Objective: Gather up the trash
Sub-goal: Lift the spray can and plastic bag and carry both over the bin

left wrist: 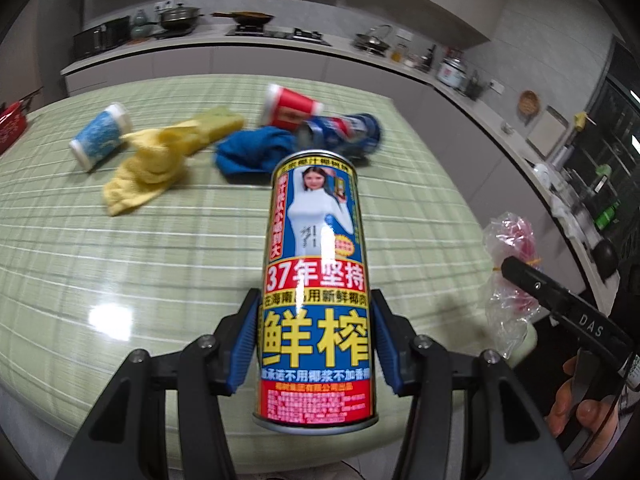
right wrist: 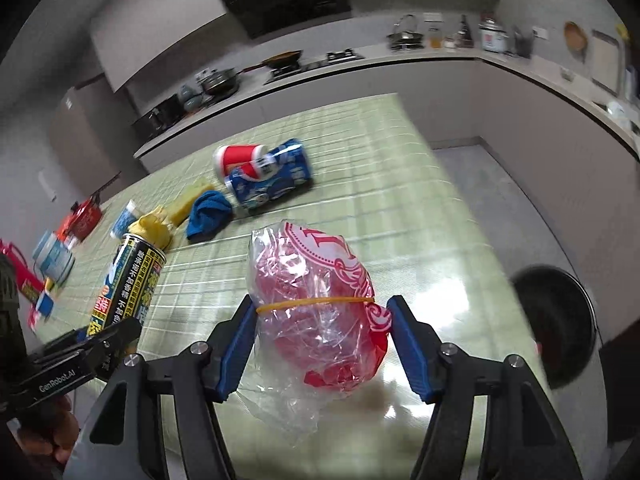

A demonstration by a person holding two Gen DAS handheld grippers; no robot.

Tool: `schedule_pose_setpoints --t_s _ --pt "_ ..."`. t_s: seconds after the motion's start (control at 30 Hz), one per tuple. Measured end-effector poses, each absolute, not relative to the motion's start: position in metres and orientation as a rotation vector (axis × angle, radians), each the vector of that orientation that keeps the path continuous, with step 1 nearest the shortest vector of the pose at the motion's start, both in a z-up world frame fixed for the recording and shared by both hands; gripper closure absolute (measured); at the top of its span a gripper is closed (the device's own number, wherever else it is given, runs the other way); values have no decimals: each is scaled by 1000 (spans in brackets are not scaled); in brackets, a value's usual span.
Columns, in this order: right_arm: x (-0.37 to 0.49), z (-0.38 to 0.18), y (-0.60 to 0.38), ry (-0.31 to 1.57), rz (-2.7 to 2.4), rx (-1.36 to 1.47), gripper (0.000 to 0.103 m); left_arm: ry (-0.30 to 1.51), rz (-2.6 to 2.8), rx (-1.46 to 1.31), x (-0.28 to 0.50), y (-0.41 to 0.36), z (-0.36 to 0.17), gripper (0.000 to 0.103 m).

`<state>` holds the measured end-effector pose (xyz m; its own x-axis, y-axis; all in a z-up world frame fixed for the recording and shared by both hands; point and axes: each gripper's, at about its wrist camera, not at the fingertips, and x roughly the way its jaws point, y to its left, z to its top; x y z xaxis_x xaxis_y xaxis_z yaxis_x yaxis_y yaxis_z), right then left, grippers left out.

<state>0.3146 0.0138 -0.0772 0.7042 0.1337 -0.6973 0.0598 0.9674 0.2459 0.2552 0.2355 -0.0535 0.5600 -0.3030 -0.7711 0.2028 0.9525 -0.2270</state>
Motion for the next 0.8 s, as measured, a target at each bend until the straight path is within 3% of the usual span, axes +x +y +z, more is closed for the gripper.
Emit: schedule_pose_setpoints --t_s 0.4,0.8 --pt "258 -74 -143 731 -44 362 36 917 -443 -47 239 60 -46 49" --pt "258 -130 -334 837 -72 357 36 1003 -492 -49 243 -118 -97 49"
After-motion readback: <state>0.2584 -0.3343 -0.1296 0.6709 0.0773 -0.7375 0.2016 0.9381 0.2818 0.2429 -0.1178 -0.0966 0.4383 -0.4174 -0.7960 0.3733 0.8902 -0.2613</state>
